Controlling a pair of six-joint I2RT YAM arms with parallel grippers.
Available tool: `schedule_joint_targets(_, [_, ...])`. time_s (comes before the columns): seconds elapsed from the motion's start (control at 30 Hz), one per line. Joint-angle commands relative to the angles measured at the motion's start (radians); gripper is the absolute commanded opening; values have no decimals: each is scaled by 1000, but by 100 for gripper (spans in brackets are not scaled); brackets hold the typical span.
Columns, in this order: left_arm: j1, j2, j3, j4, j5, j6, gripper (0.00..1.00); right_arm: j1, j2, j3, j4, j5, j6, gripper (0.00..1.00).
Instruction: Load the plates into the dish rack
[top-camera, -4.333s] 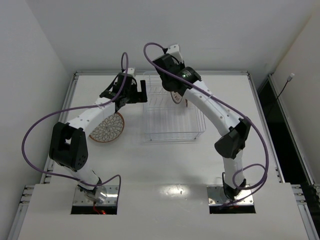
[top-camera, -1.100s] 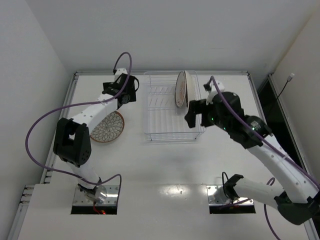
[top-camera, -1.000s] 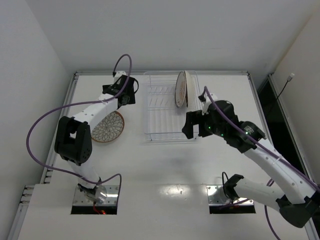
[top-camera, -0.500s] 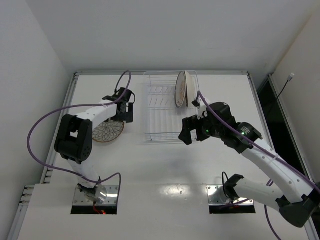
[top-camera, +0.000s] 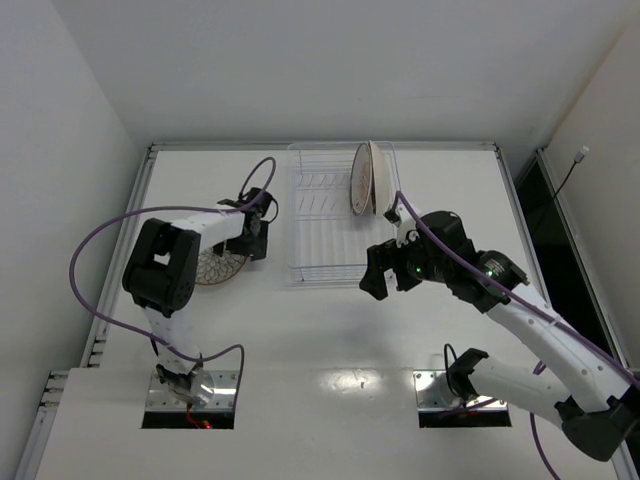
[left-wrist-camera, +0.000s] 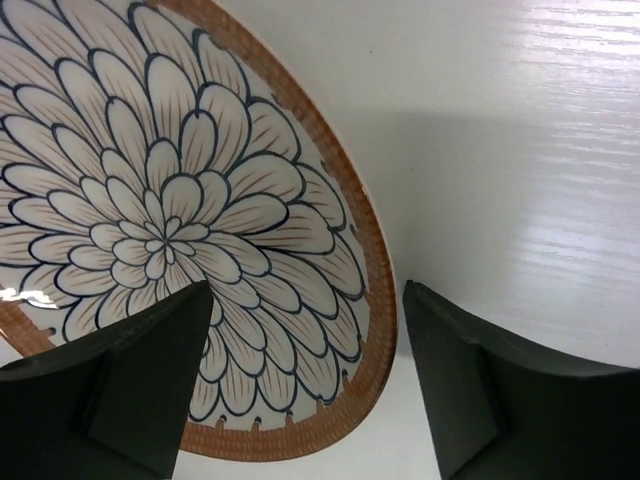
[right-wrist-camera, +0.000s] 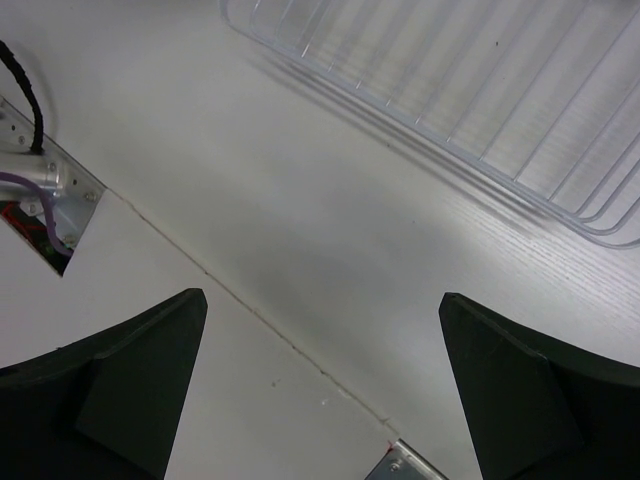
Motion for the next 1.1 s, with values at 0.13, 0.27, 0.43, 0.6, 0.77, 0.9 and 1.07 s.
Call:
schedule_joint_targets(0.13, [-3,76,-3,-37,-11,43,26,4,50,47,36,-23,-3,100])
schedule_joint_targets(0.27, [-3,115,9,-55,12,53,0,4,70,58,36,-14,6,100])
schedule_joint_targets(0.43, [-23,115,9,-55,-26,44,0,4,70,23,36,22,6,100])
schedule_joint_targets(0.6, [-23,-24,80,-92,-71,-10,0,-6,-8,-87,89,54,49,100])
schedule_joint_targets(0.77, [-47,-175,293,-178,-76,-64,0,-6,-88,-234,167,20,143,100])
schedule_joint_targets(0.9, [-98,-232,531,-210,-68,-73,0,-6,-166,-360,233,0,248,100])
schedule_joint_targets(1.07, [-141,-335,671,-79,61,-73,0,-6,-252,-394,220,71,284,100])
